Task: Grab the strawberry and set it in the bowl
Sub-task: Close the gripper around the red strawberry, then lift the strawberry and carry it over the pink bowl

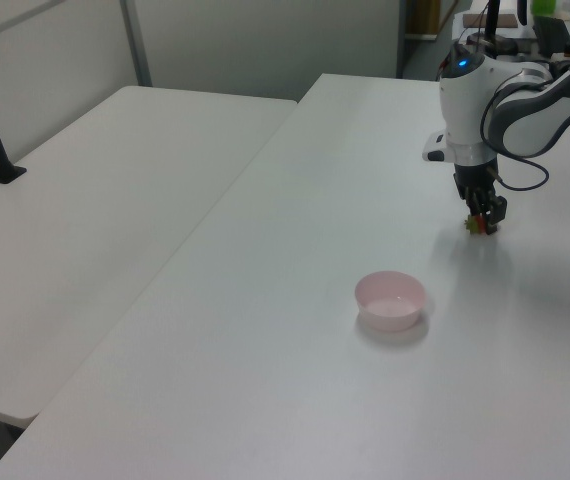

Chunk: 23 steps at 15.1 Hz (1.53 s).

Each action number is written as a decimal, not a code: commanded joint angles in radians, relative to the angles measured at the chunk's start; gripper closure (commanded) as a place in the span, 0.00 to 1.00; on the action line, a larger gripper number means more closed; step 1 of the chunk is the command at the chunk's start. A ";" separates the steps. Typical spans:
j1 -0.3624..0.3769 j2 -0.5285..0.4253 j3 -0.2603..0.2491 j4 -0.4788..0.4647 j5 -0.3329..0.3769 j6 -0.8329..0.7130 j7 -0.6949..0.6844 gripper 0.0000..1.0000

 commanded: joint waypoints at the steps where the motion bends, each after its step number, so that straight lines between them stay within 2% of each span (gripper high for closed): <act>1: 0.015 -0.008 -0.013 -0.005 -0.019 0.019 -0.003 0.62; 4: 0.014 -0.020 -0.013 0.002 -0.019 0.010 -0.003 0.62; 6: 0.011 -0.061 -0.014 0.020 -0.012 -0.021 0.000 0.62; 7: 0.012 -0.083 -0.014 0.053 -0.006 -0.063 0.002 0.62; 9: 0.015 -0.094 -0.014 0.182 0.005 -0.196 0.000 0.62; 11: 0.023 -0.087 -0.014 0.299 0.066 -0.278 0.019 0.62; 13: 0.043 -0.084 -0.007 0.362 0.082 -0.291 0.118 0.62; 17: 0.141 -0.052 -0.002 0.466 0.111 -0.349 0.477 0.62; 19: 0.184 -0.032 0.016 0.494 0.157 -0.349 0.633 0.62; 20: 0.202 -0.020 0.031 0.505 0.180 -0.348 0.676 0.62; 23: 0.305 0.056 0.036 0.506 0.214 -0.335 0.750 0.62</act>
